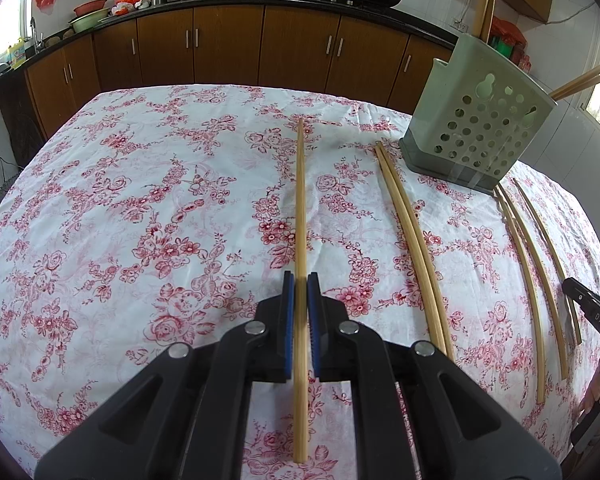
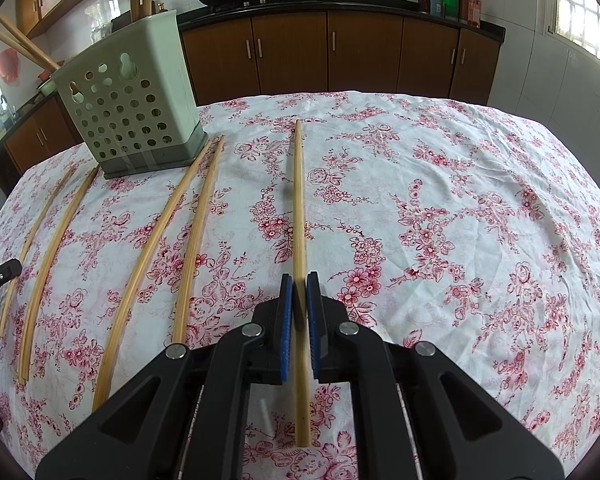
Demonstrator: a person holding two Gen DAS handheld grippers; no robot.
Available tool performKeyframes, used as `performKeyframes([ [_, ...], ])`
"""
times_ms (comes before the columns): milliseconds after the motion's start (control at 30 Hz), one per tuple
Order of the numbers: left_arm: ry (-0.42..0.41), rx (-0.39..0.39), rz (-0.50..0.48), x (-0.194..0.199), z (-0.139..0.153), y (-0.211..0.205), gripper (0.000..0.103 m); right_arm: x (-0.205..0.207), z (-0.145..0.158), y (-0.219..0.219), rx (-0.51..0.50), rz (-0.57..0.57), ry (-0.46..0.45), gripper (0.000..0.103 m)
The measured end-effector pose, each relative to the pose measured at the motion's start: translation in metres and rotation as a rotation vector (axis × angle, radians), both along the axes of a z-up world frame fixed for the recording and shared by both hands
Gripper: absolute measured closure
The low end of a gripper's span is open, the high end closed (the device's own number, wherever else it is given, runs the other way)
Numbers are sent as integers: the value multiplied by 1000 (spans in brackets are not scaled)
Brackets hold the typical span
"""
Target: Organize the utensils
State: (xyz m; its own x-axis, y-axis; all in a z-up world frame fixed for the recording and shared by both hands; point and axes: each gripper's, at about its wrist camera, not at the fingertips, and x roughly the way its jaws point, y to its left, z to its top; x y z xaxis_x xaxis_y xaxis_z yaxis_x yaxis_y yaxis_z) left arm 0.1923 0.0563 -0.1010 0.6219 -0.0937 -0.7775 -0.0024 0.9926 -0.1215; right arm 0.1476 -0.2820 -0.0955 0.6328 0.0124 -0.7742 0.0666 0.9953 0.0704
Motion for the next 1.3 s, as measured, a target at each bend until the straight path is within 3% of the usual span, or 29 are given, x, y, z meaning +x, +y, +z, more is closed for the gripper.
performKeyframes([
  [200,0,0,0,-1,0,0,93,0,0,0,5,0,-1,94],
  [533,2,116,-44,-23,2,-10,94,-6,-1,-3,45,-7,-5,95],
  [667,7,117,-60,-22,6,-10,95,-6,7,-3,26,-12,-17,95],
  [1067,-247,-16,-27,-24,111,2,95,-25,96,-10,32,-34,-276,95],
  [1300,-322,-2,-48,-24,148,-6,95,-23,124,-11,42,-28,-357,95],
])
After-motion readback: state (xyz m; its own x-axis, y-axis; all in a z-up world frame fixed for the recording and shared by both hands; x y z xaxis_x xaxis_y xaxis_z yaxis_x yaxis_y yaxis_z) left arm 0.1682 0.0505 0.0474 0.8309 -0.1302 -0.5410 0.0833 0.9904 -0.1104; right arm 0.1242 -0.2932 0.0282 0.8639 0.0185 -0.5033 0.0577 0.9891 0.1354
